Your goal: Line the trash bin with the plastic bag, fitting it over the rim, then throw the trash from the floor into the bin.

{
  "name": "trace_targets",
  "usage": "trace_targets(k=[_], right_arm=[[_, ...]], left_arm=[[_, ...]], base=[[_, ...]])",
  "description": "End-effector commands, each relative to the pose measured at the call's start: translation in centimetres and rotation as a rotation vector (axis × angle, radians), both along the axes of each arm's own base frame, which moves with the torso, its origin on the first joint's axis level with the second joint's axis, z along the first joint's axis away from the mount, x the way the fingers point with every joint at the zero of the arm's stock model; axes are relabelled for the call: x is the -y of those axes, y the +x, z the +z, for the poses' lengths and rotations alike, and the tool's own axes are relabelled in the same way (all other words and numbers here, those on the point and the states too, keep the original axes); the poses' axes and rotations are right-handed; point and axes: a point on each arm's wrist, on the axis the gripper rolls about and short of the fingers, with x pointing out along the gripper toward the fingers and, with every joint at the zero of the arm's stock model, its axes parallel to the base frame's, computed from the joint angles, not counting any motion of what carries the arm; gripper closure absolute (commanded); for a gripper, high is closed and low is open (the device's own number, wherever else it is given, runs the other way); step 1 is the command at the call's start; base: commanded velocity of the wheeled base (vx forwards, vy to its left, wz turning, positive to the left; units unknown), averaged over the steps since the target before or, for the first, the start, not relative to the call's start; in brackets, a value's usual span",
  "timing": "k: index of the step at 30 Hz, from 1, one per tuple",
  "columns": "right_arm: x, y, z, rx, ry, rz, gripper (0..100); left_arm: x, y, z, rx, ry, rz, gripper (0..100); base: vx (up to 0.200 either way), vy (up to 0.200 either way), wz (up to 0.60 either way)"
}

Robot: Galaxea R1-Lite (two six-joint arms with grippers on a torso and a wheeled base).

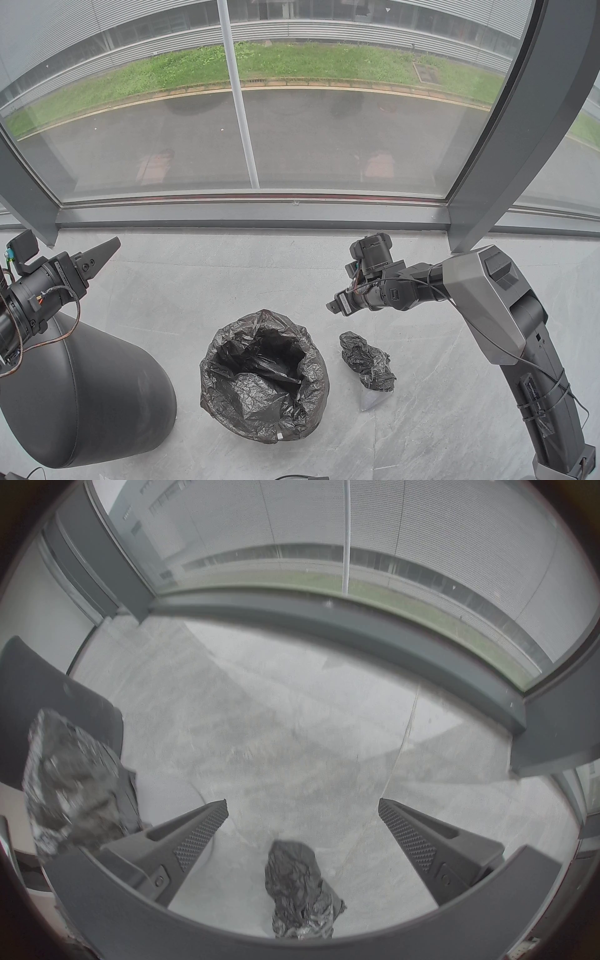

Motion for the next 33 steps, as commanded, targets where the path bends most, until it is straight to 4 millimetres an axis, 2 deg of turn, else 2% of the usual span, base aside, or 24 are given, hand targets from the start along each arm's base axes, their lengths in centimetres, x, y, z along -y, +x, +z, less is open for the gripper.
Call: trace_targets(k=[1, 4, 11, 19, 22, 23, 24, 26, 28, 30, 33], right_arm=[[0.5, -0.1, -4.1, -0.112, -0.051, -0.008, 0], [0.6, -0.4, -5.3, -0.161, -0.073, -0.007, 0], [1.2, -2.1, -9.9, -0.366, -0.157, -0.003, 0], [1.7, -3.0, -13.5, -0.459, -0.204, -0.005, 0], [2.2, -3.9, -17.1, -0.523, -0.228, -0.035, 0], [2.2, -3.9, -17.1, -0.523, -0.228, -0.035, 0], [2.8, -4.7, -19.9, -0.578, -0.248, -0.050, 0], [3.5, -5.4, -21.8, -0.623, -0.272, -0.061, 0], [3.8, -5.3, -21.8, -0.620, -0.282, -0.071, 0], [4.2, -4.3, -20.6, -0.563, -0.284, -0.117, 0], [4.2, -3.6, -20.0, -0.506, -0.263, -0.127, 0]], left_arm=[[0.0, 0.4, -0.4, -0.020, -0.001, 0.001, 0], [0.0, 0.5, -0.6, -0.026, -0.001, 0.000, 0], [0.0, 1.0, -1.2, -0.055, 0.001, 0.001, 0], [0.0, 1.0, -1.2, -0.053, 0.001, -0.001, 0], [0.1, 0.9, -1.4, -0.058, 0.003, -0.002, 0], [0.1, 0.9, -1.4, -0.058, 0.003, -0.002, 0], [0.2, 0.8, -1.4, -0.059, 0.003, -0.007, 0], [0.2, 0.8, -1.4, -0.058, 0.003, -0.008, 0], [0.2, 0.8, -1.4, -0.058, 0.003, -0.008, 0], [0.2, 0.7, -1.4, -0.058, 0.003, -0.010, 0], [0.2, 0.6, -1.5, -0.059, 0.003, -0.010, 0]], base=[[0.000, 0.000, 0.00], [0.000, 0.000, 0.00], [0.000, 0.000, 0.00], [0.000, 0.000, 0.00], [0.000, 0.000, 0.00], [0.000, 0.000, 0.00], [0.000, 0.000, 0.00], [0.000, 0.000, 0.00], [0.000, 0.000, 0.00], [0.000, 0.000, 0.00], [0.000, 0.000, 0.00]])
